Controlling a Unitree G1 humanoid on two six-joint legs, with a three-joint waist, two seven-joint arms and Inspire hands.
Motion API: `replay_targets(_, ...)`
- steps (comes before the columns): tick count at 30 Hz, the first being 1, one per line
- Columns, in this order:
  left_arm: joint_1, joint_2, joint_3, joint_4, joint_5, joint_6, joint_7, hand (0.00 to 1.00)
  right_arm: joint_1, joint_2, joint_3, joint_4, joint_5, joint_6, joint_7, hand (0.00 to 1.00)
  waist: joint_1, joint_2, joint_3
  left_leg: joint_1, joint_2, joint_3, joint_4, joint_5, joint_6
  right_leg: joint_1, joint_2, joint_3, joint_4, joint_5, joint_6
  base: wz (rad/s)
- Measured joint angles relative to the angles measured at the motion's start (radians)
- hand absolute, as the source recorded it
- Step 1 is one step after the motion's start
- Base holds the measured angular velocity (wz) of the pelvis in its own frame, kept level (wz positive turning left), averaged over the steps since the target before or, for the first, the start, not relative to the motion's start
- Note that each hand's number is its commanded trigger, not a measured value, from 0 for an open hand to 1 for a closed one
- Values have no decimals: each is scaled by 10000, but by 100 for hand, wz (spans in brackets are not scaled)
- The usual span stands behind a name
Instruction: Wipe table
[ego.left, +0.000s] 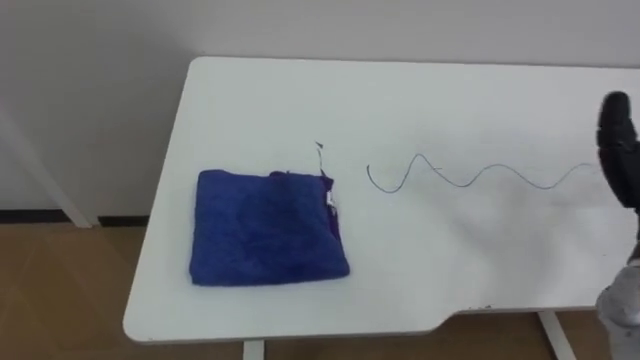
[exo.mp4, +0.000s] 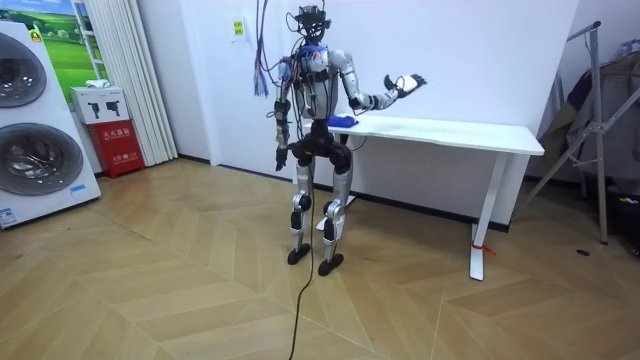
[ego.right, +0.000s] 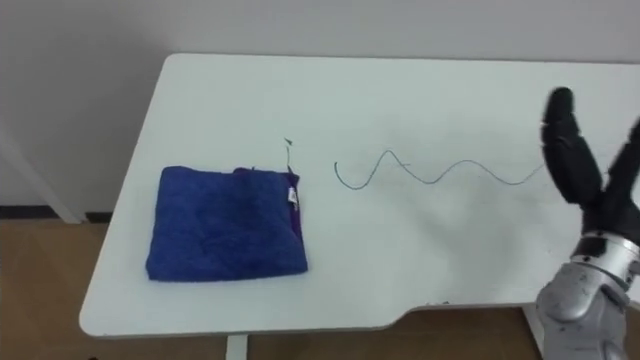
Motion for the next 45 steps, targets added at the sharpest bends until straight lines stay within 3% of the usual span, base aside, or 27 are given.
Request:
replay_targets(8,-8,40,-266,23,113,-143,1,0,-18,-10,1490,-1479,-1727,-170,1166,0,521,8,-1,-141,-3,-3,8,0,0,-110,-23,-112,8,16,13,3)
replay_targets(13,-100,59,-655,73,66,-190,13,0,-22,-12,2641,-1524,-2278,-247,1767,0,611,33,1,-131,-14,-245,12,0,1,-26,-46,-374,-8,21,13,14)
replay_targets(18,-436,72,-885,154,24,-331,3,0,-36,6,3923,-1620,-3047,-344,2436,0,1086,-89,-74,-388,7,-258,39,34,-4,-204,-38,-455,10,47,-28,2)
replay_targets(24,-515,87,-1269,387,169,-455,-7,0,-34,10,4843,-1298,-3163,-462,2514,0,1269,-109,-20,-337,-14,-377,39,33,-4,-107,-48,-494,-23,55,-17,2)
replay_targets(27,-677,135,-1328,501,210,-488,-10,0,-11,-17,5171,-997,-3437,-576,2527,0,1324,-105,94,-357,-18,-445,42,33,-4,-72,-54,-559,-25,58,-14,6)
replay_targets(28,-705,155,-1367,541,223,-491,-8,0,15,-36,5251,-970,-3438,-573,2548,0,1324,-102,98,-396,-19,-465,45,33,-3,-79,-56,-582,-26,58,-14,9)
replay_targets(33,-787,247,-1525,566,287,-489,-12,0,134,-106,5983,-576,-3425,-640,2981,0,1335,-120,86,-517,-19,-527,57,34,-4,-152,-81,-759,-35,58,-13,6)
replay_targets(45,-864,76,-1246,337,600,-493,-285,0,133,-97,6053,861,-4464,-643,3172,0,1603,-148,28,-495,-39,-590,60,34,-3,-109,-97,-799,-162,63,-8,0)
